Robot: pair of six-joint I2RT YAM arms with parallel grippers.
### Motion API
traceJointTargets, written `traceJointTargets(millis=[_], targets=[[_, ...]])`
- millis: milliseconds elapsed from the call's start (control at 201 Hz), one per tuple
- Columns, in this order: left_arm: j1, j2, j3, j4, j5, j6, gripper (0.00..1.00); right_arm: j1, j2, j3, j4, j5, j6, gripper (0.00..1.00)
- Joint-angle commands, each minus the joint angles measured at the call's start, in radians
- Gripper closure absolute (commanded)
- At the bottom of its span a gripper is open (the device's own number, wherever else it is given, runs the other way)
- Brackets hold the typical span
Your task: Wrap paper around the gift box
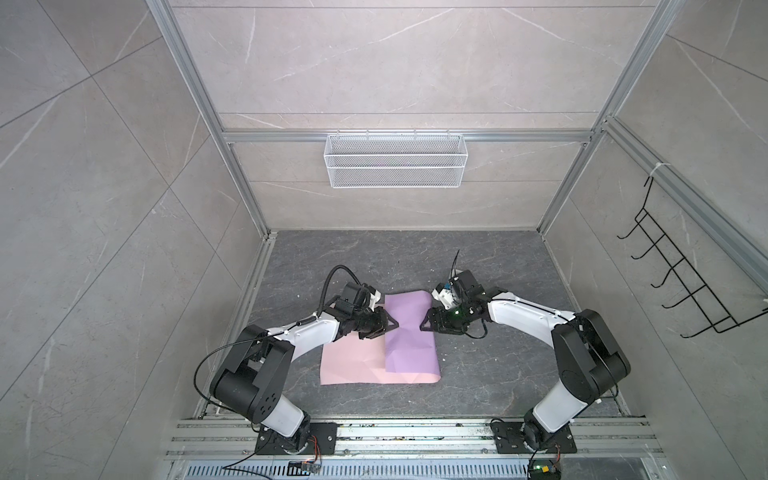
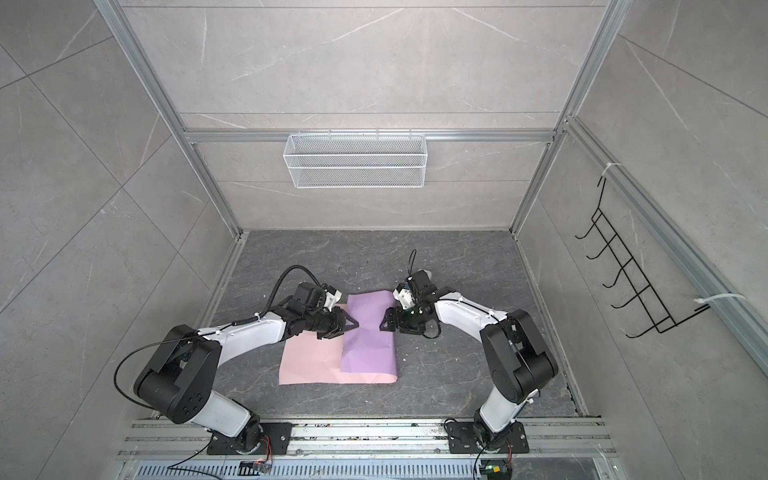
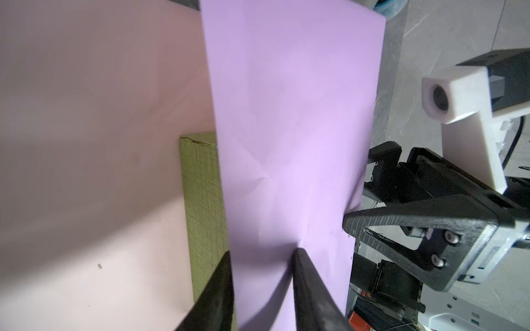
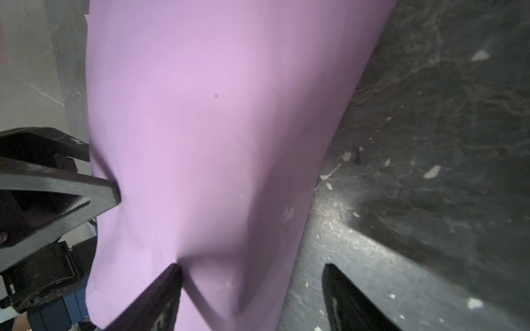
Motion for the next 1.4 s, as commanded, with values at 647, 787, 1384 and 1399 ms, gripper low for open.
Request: traceJointTargets(millis=[647,787,1384,1399], targets=[[-0.043,-0.059,-0.024,-0.088,0.025,-0.044,0.24,0.025,0.014,-0.109,0.069,0.098,0.089,0.23],[-0.042,-0.040,-0.002,-0.148,-0.034,0.003,0.37,0.026,0.013,-0.107,0.066,0.099,0.089,0.23],[-0.016,-0.021,-0.030,-0.176,-0.058,0.036,0.71,0.009,-0.050,-0.026,0.017,0.038,0.062,0.17],[-0.016,-0.021,-0.031,-0.174,-0.059,0.036,0.72,0.007,-0.049,-0.027,0.023,0.028,0.066,0.17]])
